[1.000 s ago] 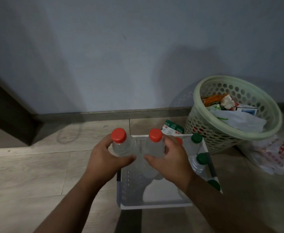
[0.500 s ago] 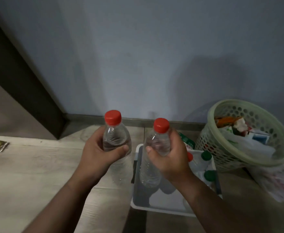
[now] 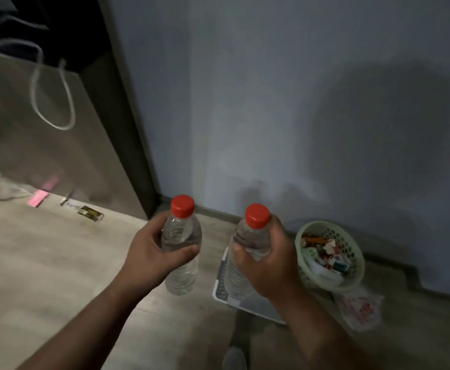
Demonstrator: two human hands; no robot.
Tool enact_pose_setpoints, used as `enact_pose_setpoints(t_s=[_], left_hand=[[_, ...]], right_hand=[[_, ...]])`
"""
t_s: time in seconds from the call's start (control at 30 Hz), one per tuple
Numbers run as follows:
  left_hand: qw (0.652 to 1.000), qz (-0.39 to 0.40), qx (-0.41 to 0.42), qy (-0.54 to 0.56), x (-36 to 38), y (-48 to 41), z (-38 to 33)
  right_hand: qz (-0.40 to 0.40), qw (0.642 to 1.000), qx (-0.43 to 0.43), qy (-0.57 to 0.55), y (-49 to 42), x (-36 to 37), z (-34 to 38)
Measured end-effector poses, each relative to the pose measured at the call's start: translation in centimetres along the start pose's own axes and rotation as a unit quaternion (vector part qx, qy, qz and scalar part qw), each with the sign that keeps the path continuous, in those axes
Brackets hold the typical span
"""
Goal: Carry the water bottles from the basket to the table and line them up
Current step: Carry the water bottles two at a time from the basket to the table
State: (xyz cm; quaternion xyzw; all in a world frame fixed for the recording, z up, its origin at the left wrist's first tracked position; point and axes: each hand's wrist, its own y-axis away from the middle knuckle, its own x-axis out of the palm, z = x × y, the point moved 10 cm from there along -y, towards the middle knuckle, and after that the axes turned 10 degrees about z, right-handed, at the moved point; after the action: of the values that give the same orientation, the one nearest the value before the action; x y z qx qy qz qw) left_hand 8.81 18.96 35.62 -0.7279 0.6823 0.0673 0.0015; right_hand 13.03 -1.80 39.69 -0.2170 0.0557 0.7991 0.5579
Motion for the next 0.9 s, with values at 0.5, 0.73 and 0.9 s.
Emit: enact_pose_setpoints(t_s=[0.5, 0.73, 0.9], left_hand=[[0.994, -0.062, 0.092, -0.003, -9.6, 18.1, -31.5], [0.986, -0.122, 0.113, -0.019, -13.0, 21.9, -35.0], [0.979, -0.175, 0.098, -0.037, -15.1, 22.9, -35.7]], right_hand=[[-0.022, 0.996, -0.082, 0.010, 3.9, -6.2, 35.4], [0.026, 0.994, -0.100, -0.021, 3.6, -4.2, 40.5], [0.095, 0.983, -0.146, -0.056, 1.8, -2.0, 42.4]])
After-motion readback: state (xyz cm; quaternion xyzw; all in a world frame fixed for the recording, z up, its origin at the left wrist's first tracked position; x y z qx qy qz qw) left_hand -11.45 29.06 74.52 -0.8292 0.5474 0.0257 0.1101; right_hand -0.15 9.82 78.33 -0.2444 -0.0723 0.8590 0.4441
